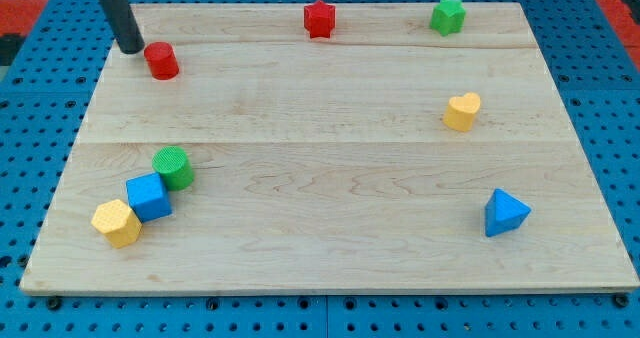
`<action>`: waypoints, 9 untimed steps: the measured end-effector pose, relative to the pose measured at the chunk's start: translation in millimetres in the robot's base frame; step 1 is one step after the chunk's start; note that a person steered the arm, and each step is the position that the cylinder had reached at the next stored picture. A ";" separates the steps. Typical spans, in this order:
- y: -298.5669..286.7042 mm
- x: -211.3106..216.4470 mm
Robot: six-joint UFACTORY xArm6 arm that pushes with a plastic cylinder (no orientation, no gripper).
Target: Move the red circle towards center left
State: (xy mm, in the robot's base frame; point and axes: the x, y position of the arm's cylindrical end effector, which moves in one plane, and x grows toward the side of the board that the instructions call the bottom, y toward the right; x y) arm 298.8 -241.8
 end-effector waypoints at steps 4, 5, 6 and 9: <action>22.8 -29.3; 76.3 15.9; 64.8 43.8; 81.5 81.4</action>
State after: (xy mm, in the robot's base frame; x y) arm 380.3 -160.3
